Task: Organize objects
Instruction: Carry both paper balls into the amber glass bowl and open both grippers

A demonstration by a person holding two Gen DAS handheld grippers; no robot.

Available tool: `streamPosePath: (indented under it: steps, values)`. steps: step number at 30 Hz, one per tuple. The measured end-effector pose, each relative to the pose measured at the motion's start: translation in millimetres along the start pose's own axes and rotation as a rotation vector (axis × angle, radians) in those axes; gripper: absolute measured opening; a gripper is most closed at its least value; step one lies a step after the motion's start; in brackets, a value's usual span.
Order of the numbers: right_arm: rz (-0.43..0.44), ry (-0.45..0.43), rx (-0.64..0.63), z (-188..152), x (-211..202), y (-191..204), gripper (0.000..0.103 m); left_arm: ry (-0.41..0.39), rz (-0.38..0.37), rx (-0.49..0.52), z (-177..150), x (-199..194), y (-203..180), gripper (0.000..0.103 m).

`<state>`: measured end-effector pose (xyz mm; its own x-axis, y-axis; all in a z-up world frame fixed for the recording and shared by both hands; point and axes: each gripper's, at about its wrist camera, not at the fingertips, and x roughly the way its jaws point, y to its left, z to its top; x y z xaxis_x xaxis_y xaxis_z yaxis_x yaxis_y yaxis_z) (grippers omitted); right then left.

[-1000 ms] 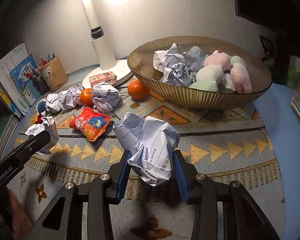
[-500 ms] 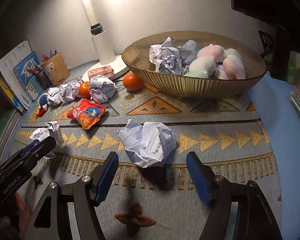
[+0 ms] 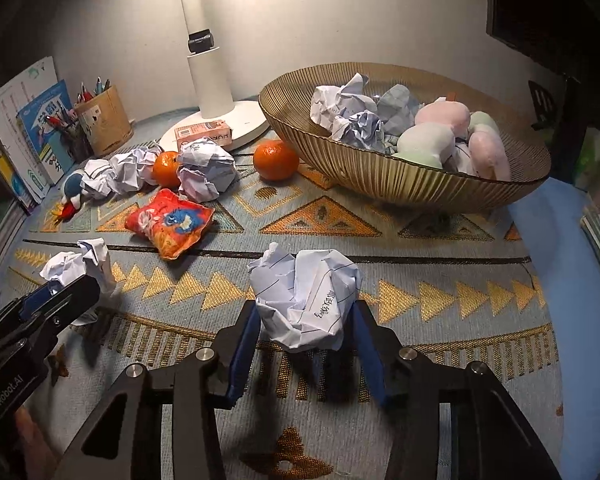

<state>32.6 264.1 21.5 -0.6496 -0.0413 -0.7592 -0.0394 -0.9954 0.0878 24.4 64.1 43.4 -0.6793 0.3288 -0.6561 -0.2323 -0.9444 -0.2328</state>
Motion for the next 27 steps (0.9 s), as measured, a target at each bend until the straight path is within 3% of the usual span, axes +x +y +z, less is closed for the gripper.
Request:
streamPosePath:
  steps: [6, 11, 18, 22, 24, 25, 27]
  values:
    - [0.009, -0.166, 0.062, 37, -65, -28, 0.045, -0.101, -0.112, 0.058, 51, -24, -41, 0.041]
    - [-0.059, -0.268, 0.133, 82, -90, -64, 0.046, -0.150, -0.147, 0.143, 102, -5, -81, 0.041]
    - [-0.031, -0.256, 0.224, 130, -63, -100, 0.047, -0.086, -0.195, 0.123, 139, 62, -100, 0.041]
    - [0.025, -0.224, 0.251, 146, -41, -109, 0.049, -0.078, -0.169, 0.139, 142, 88, -105, 0.044]
    - [0.053, -0.216, 0.265, 152, -31, -112, 0.058, -0.063, -0.175, 0.136, 142, 99, -106, 0.052]
    - [0.060, -0.215, 0.272, 153, -27, -113, 0.068, -0.059, -0.169, 0.130, 142, 102, -106, 0.054]
    - [0.077, -0.209, 0.270, 153, -22, -115, 0.069, -0.045, -0.164, 0.126, 141, 108, -104, 0.055]
